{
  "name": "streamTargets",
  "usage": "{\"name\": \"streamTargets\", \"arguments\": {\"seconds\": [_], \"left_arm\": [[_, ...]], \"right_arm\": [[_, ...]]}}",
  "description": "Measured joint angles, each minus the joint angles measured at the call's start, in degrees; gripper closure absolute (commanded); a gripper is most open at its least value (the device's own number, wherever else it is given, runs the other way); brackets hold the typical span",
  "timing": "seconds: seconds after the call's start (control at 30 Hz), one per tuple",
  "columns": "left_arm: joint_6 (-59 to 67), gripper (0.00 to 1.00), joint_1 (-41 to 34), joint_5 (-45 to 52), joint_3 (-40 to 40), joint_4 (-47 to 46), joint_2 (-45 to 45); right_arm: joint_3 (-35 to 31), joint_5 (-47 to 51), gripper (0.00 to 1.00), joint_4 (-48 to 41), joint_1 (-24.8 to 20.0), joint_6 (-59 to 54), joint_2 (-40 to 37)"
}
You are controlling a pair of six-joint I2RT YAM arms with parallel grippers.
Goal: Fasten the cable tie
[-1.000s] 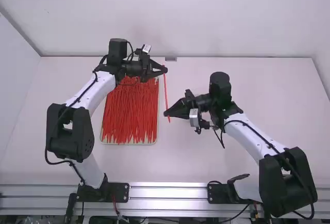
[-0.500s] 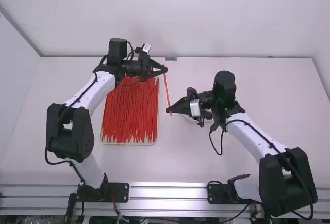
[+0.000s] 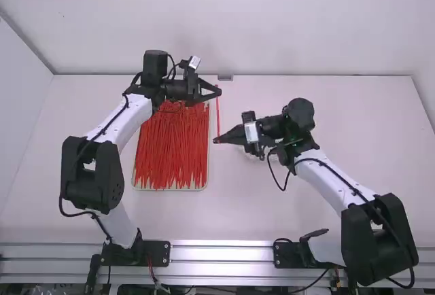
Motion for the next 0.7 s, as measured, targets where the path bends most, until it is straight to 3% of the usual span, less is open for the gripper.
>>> {"name": "streamTargets", "arguments": {"seconds": [0.3, 0.5, 0.7], "left_arm": [[5.6, 0.98, 0.0, -0.1, -0.1, 7.1, 0.0], [11.9, 0.99, 0.0, -0.5, -0.1, 18.3, 0.0], [19.3, 0.99, 0.0, 0.7, -0.1, 25.7, 0.0]], "right_arm": [[0.3, 13.9, 1.00, 13.3, 0.0, 36.2, 0.0], [0.3, 19.7, 1.00, 11.8, -1.4, 56.2, 0.0], [0.3, 21.1, 1.00, 10.3, -2.5, 67.0, 0.0]]}}
